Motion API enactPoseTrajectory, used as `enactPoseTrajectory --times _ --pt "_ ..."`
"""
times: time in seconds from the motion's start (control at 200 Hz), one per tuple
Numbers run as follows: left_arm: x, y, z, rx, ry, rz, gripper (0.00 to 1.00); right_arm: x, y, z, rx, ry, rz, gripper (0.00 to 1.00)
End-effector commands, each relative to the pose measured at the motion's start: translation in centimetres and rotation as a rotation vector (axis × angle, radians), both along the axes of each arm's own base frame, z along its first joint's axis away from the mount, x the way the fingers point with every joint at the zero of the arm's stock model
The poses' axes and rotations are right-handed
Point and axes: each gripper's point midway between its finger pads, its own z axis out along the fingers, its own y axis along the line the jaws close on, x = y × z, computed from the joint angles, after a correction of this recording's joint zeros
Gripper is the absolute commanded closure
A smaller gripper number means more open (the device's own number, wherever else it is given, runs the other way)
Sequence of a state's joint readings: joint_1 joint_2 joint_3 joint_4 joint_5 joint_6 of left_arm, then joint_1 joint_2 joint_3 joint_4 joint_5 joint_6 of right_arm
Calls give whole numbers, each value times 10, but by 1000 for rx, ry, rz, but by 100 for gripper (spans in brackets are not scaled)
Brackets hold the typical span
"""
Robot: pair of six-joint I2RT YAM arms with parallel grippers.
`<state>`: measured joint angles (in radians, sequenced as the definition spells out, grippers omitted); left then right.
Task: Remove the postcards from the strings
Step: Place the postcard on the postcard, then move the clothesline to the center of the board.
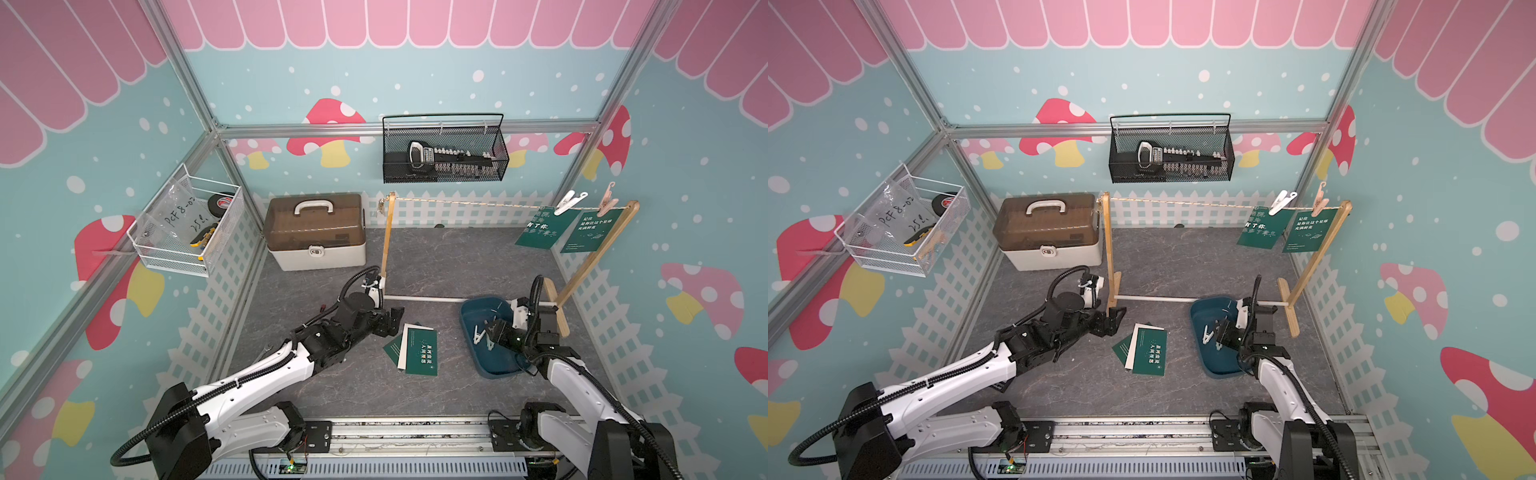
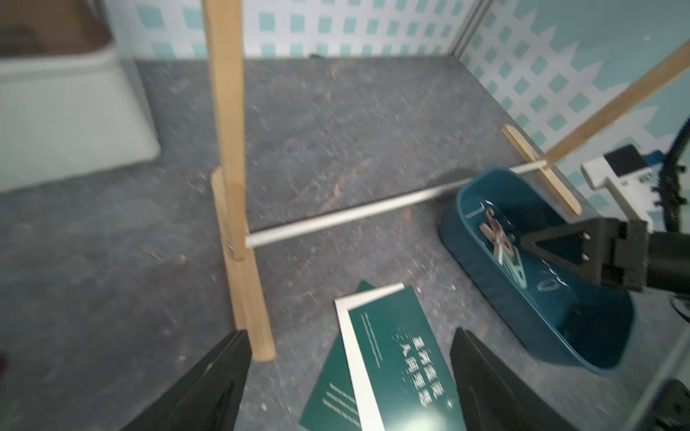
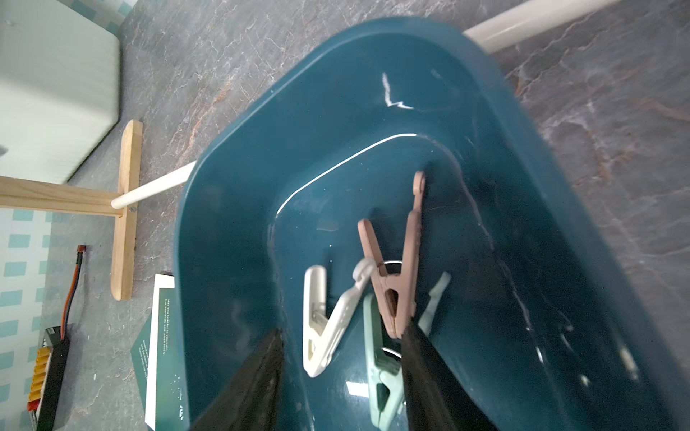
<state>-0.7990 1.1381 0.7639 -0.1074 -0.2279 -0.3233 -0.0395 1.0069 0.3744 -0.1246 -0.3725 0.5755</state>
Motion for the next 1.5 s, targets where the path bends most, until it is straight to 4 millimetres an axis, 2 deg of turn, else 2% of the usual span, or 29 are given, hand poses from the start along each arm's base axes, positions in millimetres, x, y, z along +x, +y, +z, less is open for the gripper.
enactPoseTrajectory --times 0.0,0.125,0.295,0.45,0.575,0.78,0.981,1.316,1.401,1.496 --pt "38 10 63 28 -298 135 8 5 2 15 -6 -29 12 48" --pt "66 -1 92 37 -398 174 8 5 4 28 -4 -40 24 49" --pt "96 -6 111 31 -472 250 8 4 7 53 0 -87 42 49" --pt "123 10 111 38 -488 383 8 2 14 74 25 -110 73 51" --pt "133 30 110 85 -505 497 8 -3 18 90 40 -133 86 53" --pt "139 64 109 136 -492 591 8 -11 32 115 84 -169 132 54" --pt "137 99 106 159 -471 654 8 -16 46 130 97 -170 190 55" --pt "128 149 94 191 -424 737 8 -14 60 151 106 -213 230 55" --pt "127 158 93 184 -419 737 8 -14 60 160 89 -243 236 56" --pt "127 156 96 176 -427 700 8 -17 59 176 68 -292 247 56"
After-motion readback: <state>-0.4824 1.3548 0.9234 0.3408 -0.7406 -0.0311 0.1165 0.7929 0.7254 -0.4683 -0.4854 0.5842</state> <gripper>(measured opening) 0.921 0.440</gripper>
